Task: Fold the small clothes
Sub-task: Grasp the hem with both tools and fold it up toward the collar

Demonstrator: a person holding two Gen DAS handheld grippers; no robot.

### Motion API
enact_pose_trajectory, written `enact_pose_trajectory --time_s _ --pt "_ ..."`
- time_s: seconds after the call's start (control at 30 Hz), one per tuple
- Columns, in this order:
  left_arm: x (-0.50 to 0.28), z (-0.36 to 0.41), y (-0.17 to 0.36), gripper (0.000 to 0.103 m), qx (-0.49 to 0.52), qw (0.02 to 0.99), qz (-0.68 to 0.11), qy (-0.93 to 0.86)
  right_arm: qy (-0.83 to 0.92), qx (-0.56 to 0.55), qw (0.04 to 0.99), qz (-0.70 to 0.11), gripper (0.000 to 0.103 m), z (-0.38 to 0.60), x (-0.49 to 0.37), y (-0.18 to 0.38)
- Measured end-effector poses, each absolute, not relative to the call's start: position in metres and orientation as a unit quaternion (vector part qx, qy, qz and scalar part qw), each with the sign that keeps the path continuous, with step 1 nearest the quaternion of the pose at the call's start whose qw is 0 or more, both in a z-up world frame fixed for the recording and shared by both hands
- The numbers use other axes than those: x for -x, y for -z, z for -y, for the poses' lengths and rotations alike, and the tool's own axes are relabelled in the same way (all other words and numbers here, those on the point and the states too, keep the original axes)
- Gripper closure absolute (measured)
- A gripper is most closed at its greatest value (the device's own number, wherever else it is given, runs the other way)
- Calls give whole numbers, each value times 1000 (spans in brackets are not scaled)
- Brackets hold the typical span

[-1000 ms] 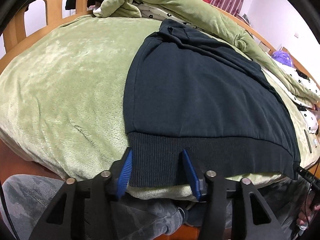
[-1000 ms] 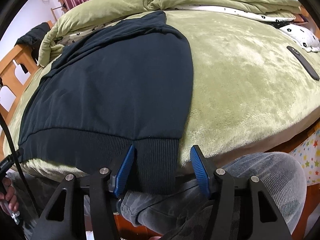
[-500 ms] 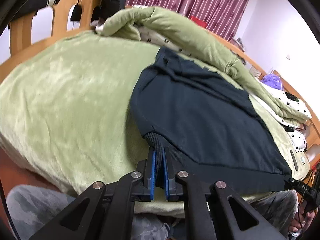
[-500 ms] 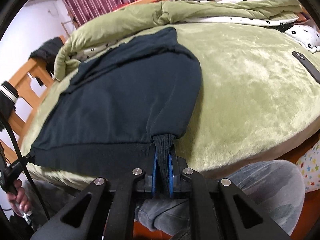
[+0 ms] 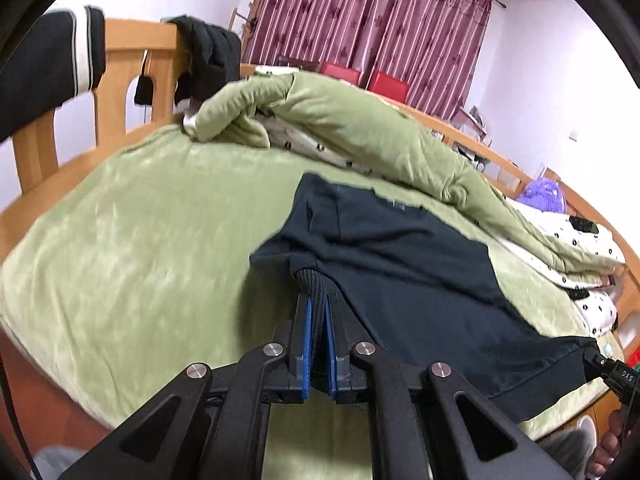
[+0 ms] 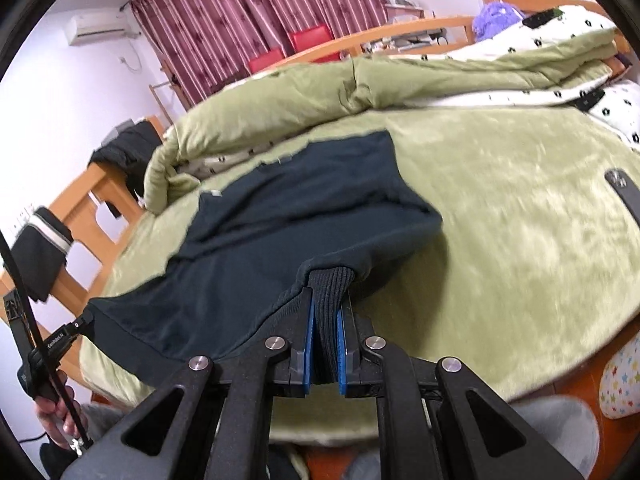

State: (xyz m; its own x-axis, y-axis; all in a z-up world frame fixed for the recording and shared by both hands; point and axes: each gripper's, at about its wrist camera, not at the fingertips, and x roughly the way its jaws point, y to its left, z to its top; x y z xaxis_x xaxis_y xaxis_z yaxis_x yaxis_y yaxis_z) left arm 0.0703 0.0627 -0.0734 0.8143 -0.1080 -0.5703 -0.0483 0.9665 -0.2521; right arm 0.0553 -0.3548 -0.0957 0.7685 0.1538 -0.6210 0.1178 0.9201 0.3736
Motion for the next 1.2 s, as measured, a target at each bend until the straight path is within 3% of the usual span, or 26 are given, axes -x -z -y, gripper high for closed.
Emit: enact_pose_trajectory --time_s 0.37,0.8,1.2 --pt "-164 -60 48 96 137 947 -291 -14 14 -223 922 -316 94 373 -165 53" --pt "-297 -32 73 96 103 942 -320 -3 12 -204 920 -335 94 379 -304 76" --pt "-328 -19 104 94 51 935 -350 -11 38 -165 921 -350 94 380 -347 127"
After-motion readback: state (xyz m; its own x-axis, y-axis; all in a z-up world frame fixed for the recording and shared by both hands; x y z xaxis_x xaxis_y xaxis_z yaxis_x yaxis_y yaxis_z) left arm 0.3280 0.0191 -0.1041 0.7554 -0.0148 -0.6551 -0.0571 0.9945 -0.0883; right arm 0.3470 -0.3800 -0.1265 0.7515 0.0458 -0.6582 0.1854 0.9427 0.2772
